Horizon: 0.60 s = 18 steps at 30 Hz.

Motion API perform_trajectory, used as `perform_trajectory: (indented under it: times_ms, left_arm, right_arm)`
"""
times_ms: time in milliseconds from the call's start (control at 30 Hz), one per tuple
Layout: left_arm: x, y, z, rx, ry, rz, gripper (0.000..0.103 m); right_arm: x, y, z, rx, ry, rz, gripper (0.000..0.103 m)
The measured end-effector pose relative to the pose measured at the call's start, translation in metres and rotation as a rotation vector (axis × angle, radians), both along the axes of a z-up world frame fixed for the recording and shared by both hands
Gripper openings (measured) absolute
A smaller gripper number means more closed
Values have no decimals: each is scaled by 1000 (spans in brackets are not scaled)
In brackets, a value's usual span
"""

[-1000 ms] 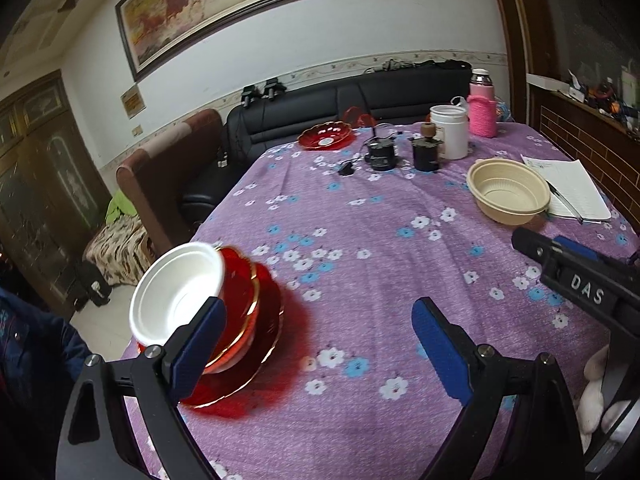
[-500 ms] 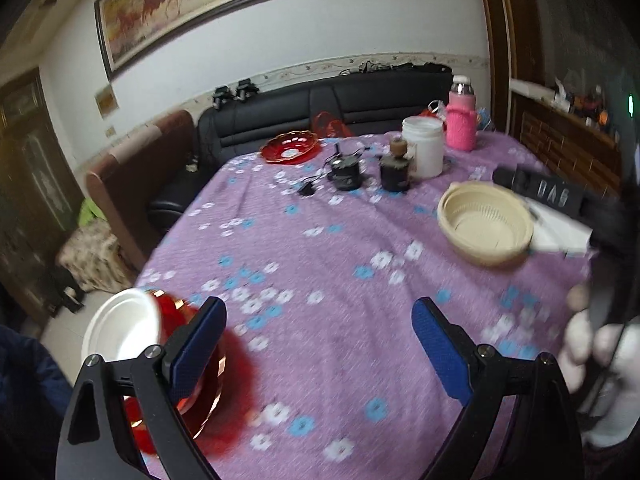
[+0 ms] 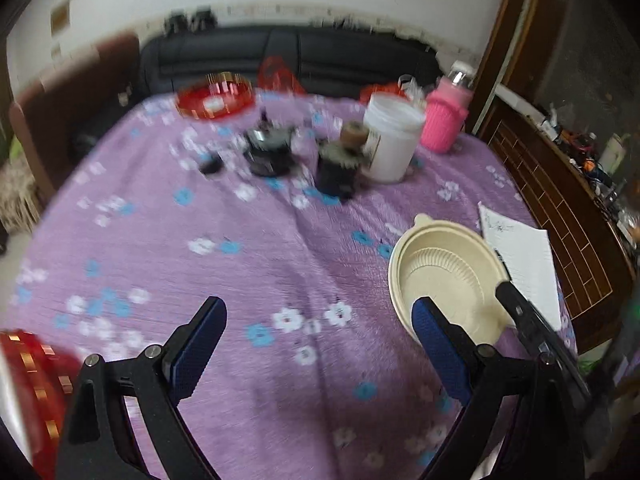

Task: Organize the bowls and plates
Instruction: 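Move both tools to the beige plastic bowl beside the notebook, then grasp the beige bowl rim with both tools and lift it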

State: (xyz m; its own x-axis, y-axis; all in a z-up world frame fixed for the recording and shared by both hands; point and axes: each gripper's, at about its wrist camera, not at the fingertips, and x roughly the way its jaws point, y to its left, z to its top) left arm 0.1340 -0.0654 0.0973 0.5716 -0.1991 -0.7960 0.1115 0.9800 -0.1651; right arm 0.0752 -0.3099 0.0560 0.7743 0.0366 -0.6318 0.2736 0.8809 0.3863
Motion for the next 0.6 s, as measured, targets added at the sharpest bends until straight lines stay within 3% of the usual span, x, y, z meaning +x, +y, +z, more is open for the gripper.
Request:
perform_trajectory:
  times_ms: [100,200,433,600]
  left_arm:
    - [21,-10,-17,-34,44,0,82]
    - [39,-22,-30,-66,83,-4,82]
    - [62,-47,-52,-46,122,-24,81]
    - [69,-61,-66,-22,147,-61,68]
  right_arm:
    - [4,-9,-9,52,22,4,61]
    - [7,-10,-12,60,35,6,61]
    - [17,-11,-25,69,86,10,57]
    - [21,-7,-30,50,110,18,54]
